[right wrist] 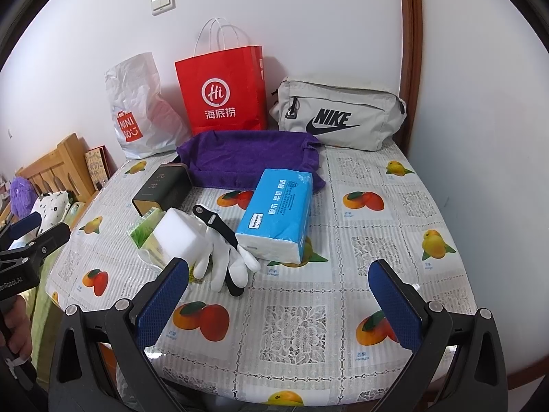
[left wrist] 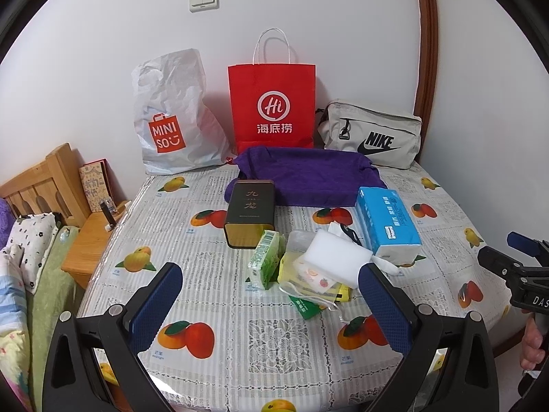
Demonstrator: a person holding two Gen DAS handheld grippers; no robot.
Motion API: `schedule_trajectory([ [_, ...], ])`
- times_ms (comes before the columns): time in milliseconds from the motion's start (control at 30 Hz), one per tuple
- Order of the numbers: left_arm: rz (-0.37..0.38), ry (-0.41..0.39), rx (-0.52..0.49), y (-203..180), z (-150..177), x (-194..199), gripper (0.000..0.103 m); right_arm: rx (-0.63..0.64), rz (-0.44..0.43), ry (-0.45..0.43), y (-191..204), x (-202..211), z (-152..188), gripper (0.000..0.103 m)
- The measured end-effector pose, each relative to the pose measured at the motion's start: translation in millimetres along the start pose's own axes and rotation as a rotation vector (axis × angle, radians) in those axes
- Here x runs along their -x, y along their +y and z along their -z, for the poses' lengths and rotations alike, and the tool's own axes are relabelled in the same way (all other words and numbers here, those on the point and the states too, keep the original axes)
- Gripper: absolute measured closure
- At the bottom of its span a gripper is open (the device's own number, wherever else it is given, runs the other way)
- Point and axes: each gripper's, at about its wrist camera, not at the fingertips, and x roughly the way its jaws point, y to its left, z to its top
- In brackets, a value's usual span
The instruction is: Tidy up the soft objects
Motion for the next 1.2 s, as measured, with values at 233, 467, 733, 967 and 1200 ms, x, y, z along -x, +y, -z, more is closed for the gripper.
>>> schedule_trajectory([
  [233,0.010,0.050,-0.005,-2,0,-22,0.000,-0.002,0.000,0.016,-3,-9,-3,0.000],
  [467,0.054,0.108,-0.023,-9,7,-54,0.000,0.001,-0.007,0.045,-7,-30,1,0.000],
  [733,0.090,0.161,-0.080,-30,12,-93,0.000,0.000,-0.010,0.087,-11,-59,7,0.000],
  [967,0.173,0.178,-0.116,-44,12,-121,0.000,-0.001,-0.019,0.110,-14,-80,9,0.000],
  [1200,0.229,0.192,-0.183,-62,12,-140,0.000,0.008,-0.022,0.150,-15,-100,13,0.000],
])
